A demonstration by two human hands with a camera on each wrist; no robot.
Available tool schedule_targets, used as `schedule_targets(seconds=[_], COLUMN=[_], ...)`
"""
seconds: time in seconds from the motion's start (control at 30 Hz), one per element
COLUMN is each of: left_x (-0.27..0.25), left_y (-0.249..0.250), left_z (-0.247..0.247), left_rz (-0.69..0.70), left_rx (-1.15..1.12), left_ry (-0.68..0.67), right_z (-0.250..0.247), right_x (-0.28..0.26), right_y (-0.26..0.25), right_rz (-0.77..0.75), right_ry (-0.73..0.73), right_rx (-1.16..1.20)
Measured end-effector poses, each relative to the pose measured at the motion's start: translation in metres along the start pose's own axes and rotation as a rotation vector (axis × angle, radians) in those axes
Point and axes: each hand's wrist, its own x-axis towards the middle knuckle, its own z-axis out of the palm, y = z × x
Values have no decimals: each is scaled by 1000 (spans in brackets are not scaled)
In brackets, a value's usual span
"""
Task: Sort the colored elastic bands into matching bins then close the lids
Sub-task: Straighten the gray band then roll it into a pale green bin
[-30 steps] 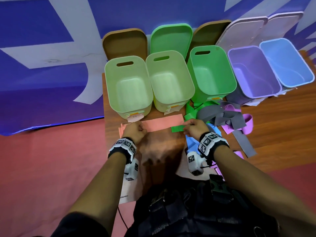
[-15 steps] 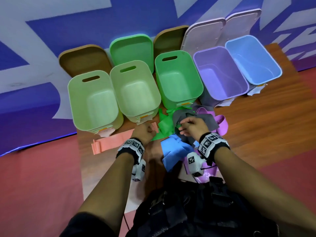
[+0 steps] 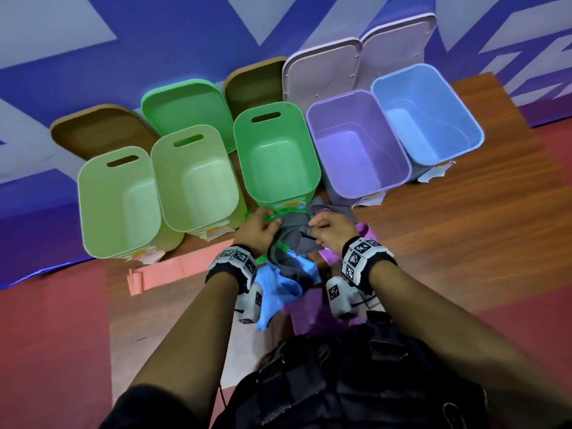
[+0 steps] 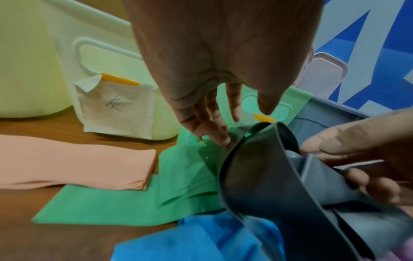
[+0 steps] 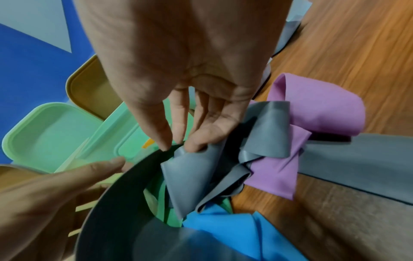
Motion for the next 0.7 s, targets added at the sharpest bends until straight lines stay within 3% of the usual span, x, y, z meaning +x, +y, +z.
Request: schedule_targets(seconds=[0.17, 0.5, 0.7], left_x=[0, -21, -39], left_y=[4, -11, -28], left_z=[2, -17, -36], left_rz=[-48, 75, 80], left_rx=[130, 4, -30], left_ry=[-142, -58, -136], right_z=[3, 29, 51], right_x=[-1, -13, -28], right_y=[-3, -6, -4], right_rz=[-15, -5, 11], right_ry=[10, 47, 89], right_rx=[-21, -123, -311])
